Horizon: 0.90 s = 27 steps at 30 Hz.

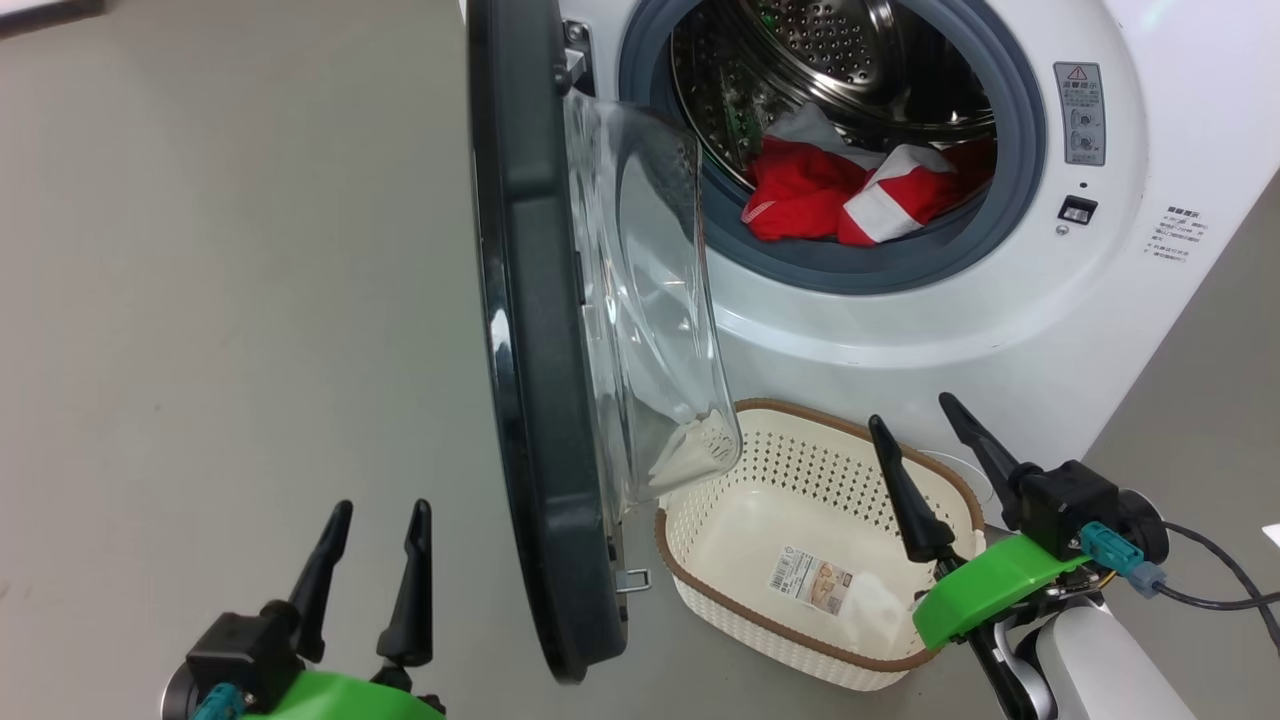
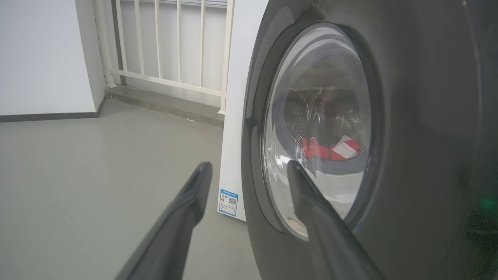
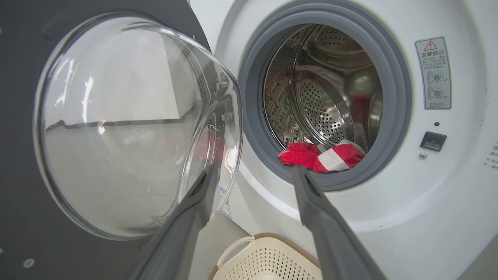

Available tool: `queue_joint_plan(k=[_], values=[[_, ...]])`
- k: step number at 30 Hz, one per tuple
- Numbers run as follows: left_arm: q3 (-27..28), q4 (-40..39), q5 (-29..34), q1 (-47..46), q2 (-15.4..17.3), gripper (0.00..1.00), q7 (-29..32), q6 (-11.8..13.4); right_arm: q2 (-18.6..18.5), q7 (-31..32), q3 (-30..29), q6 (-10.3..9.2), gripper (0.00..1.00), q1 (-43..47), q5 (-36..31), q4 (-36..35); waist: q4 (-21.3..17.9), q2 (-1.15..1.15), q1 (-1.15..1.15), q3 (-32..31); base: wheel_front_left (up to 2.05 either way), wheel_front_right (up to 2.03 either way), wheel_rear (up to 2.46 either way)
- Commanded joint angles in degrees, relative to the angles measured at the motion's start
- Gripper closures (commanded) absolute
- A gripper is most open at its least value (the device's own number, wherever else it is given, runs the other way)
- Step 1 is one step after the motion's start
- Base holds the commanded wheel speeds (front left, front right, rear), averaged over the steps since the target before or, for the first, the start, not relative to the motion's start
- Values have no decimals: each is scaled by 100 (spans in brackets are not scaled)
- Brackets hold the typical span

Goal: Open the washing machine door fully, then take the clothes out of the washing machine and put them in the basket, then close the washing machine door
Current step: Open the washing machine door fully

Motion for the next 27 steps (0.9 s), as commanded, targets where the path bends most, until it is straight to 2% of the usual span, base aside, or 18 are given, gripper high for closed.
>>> queue_joint_plan(k=[1, 19, 20, 21, 22, 23, 24, 27], values=[[176, -94, -52, -116, 83, 0, -28, -65, 35, -52, 74, 28, 0, -17, -73, -185, -3, 0, 0, 1, 0, 0, 0], [65, 81, -132, -173, 83, 0, -28, -32, 39, -52, 213, 28, 0, 21, -57, -111, -92, 0, 0, 69, 0, 0, 0], [62, 82, -131, -175, 83, 7, -28, -26, 40, -52, 219, 28, 0, 20, -60, -108, -92, 0, 0, 69, 0, 0, 0], [60, 81, -133, -177, 83, 37, -28, -25, 40, -52, 226, 28, 0, 21, -57, -108, -93, 0, 0, 67, 0, 0, 0], [64, 72, -134, -181, 83, 57, -28, -25, 40, -52, 232, 28, 0, 22, -55, -108, -95, 0, 0, 64, 0, 0, 0], [72, 59, -133, -184, 83, 84, -28, -24, 40, -52, 236, 28, 0, 20, -55, -107, -97, 0, 0, 60, 0, 0, 0], [83, 41, -130, -187, 83, 100, -28, -18, 40, -52, 238, 28, 0, 18, -51, -104, -100, 0, 0, 56, 0, 0, 0], [103, -77, -177, -215, 83, 100, -28, -6, 40, -52, 218, 28, 0, 12, -39, -97, -104, 0, 0, 44, 0, 0, 0]])
